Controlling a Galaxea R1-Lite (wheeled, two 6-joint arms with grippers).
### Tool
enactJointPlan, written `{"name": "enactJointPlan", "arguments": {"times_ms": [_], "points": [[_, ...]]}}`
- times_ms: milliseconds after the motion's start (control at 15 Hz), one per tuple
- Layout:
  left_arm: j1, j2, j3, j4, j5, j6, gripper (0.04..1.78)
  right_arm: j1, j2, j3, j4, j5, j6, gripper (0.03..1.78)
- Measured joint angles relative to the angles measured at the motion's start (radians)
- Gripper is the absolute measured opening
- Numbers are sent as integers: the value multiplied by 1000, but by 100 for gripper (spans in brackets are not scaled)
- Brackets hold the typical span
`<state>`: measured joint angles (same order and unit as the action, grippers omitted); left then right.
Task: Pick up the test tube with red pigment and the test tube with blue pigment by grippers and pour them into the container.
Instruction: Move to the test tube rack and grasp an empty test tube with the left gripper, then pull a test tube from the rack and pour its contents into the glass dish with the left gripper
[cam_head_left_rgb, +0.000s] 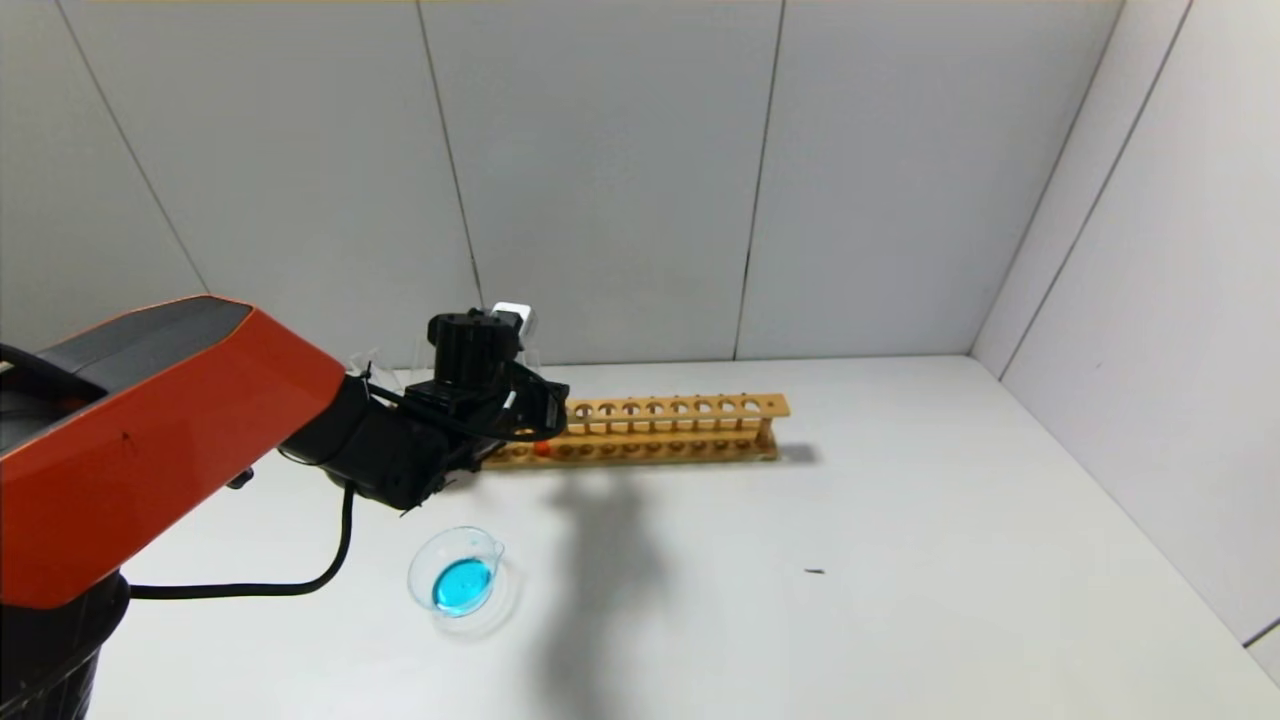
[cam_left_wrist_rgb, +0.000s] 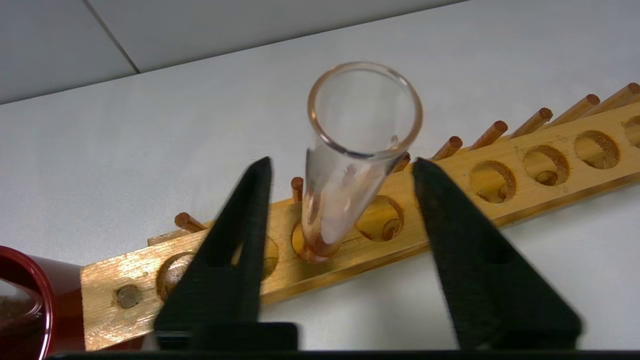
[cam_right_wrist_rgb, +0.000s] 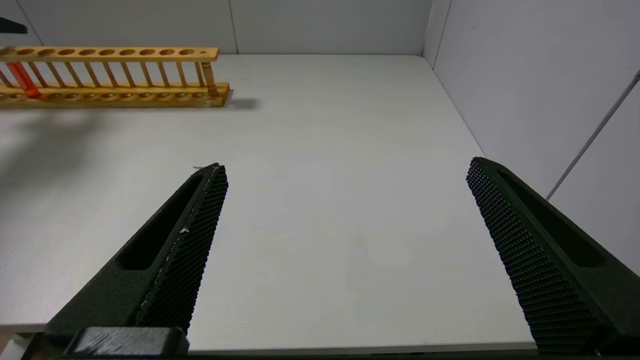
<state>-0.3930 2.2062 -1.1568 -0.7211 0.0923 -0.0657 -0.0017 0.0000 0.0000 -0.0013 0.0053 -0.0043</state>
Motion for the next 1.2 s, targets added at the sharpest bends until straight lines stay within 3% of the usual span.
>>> {"name": "enactJointPlan", "arguments": {"times_ms": [133, 267, 733, 1200], "points": [[-1, 0, 0, 0, 1, 1, 53, 0, 0, 0, 0, 0, 0, 175], [0, -2, 0, 1, 2, 5, 33, 0, 0, 0, 0, 0, 0, 175], [-1, -52, -11, 11, 14, 45, 32, 0, 0, 0, 0, 0, 0, 175], [0, -227, -113, 224, 13, 90, 32, 0, 0, 0, 0, 0, 0, 175]]}}
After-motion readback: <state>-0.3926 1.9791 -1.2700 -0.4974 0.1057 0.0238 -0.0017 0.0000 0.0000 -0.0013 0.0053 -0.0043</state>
